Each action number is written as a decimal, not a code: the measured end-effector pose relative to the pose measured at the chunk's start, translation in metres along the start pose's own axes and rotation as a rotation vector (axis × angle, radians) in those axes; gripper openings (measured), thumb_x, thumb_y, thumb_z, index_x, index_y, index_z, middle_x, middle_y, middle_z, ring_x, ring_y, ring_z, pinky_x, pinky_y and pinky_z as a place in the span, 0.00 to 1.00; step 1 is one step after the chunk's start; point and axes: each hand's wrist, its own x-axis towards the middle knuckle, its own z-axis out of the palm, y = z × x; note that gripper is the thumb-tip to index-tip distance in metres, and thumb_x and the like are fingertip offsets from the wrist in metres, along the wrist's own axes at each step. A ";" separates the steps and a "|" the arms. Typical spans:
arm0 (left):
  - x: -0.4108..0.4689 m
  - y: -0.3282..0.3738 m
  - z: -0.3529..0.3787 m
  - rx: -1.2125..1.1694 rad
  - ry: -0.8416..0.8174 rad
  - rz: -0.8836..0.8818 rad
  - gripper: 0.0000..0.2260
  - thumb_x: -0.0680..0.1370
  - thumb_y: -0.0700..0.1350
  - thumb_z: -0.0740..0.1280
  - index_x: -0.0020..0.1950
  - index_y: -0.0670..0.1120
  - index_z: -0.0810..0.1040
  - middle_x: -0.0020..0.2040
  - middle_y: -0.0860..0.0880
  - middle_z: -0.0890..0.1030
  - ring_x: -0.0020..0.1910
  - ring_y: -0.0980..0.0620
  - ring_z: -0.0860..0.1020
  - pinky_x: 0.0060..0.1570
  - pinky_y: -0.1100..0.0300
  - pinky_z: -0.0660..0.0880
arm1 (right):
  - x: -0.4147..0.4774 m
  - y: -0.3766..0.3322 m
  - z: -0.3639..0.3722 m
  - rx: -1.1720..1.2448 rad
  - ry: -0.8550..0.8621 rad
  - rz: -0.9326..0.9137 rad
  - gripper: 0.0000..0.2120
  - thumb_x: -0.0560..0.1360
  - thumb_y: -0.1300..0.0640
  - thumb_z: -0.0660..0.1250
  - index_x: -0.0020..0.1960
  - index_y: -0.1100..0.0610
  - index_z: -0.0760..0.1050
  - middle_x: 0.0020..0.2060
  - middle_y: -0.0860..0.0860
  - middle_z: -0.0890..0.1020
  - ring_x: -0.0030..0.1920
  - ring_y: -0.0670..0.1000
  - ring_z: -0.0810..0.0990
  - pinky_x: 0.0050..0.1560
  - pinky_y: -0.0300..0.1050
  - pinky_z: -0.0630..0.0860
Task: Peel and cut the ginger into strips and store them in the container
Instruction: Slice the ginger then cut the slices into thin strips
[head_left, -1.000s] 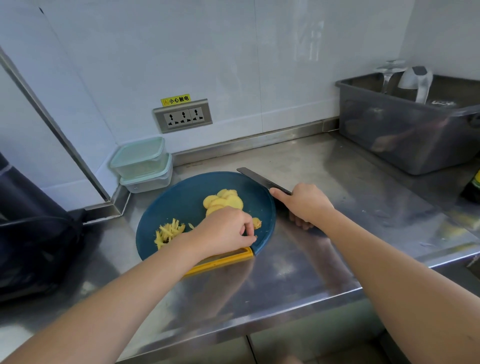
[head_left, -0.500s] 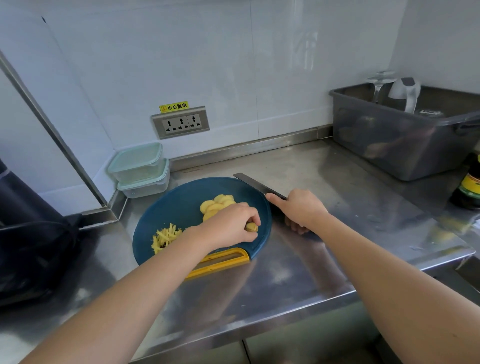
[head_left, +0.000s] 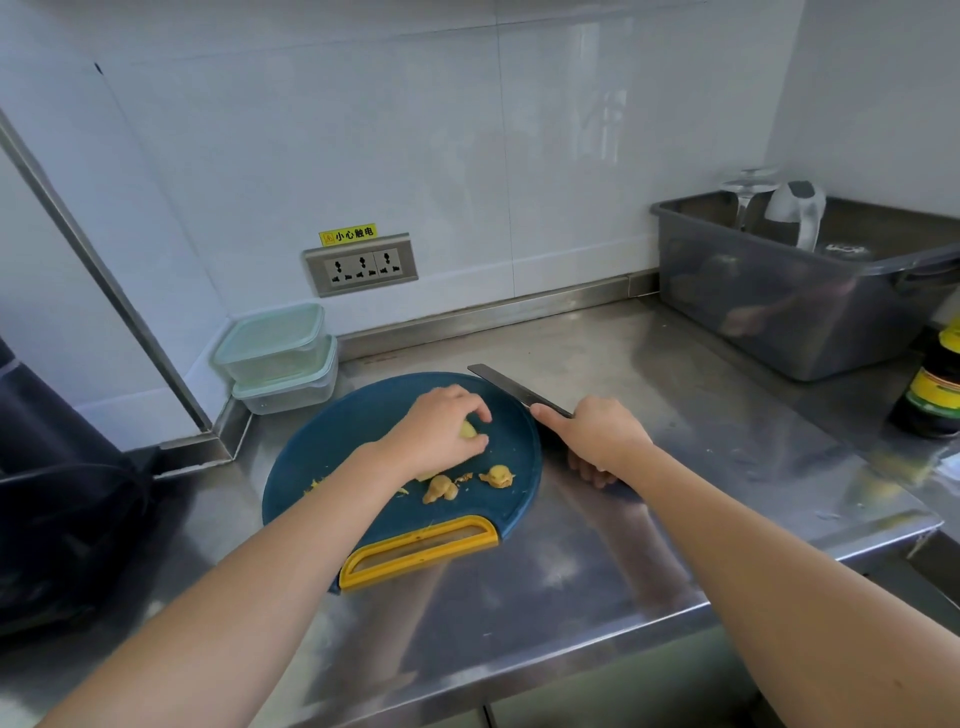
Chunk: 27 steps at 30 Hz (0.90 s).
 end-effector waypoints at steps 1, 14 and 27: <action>0.001 -0.001 0.003 -0.002 -0.008 0.006 0.09 0.76 0.50 0.66 0.56 0.52 0.75 0.57 0.52 0.73 0.59 0.52 0.70 0.61 0.55 0.68 | 0.000 0.000 0.000 0.001 0.000 0.000 0.36 0.77 0.31 0.54 0.31 0.61 0.77 0.18 0.51 0.77 0.19 0.50 0.77 0.30 0.41 0.80; -0.010 -0.042 -0.001 0.011 0.075 -0.151 0.02 0.76 0.46 0.66 0.47 0.50 0.76 0.49 0.52 0.74 0.54 0.50 0.72 0.58 0.55 0.70 | -0.001 -0.001 -0.001 0.008 -0.005 0.006 0.36 0.77 0.31 0.54 0.30 0.61 0.77 0.18 0.51 0.76 0.18 0.49 0.75 0.30 0.41 0.80; -0.050 0.046 0.032 -0.182 0.299 -0.064 0.14 0.74 0.50 0.71 0.56 0.49 0.73 0.50 0.53 0.73 0.40 0.57 0.74 0.44 0.63 0.72 | -0.016 -0.009 -0.010 0.103 -0.084 0.039 0.33 0.77 0.31 0.54 0.32 0.59 0.70 0.20 0.51 0.73 0.18 0.50 0.69 0.25 0.38 0.70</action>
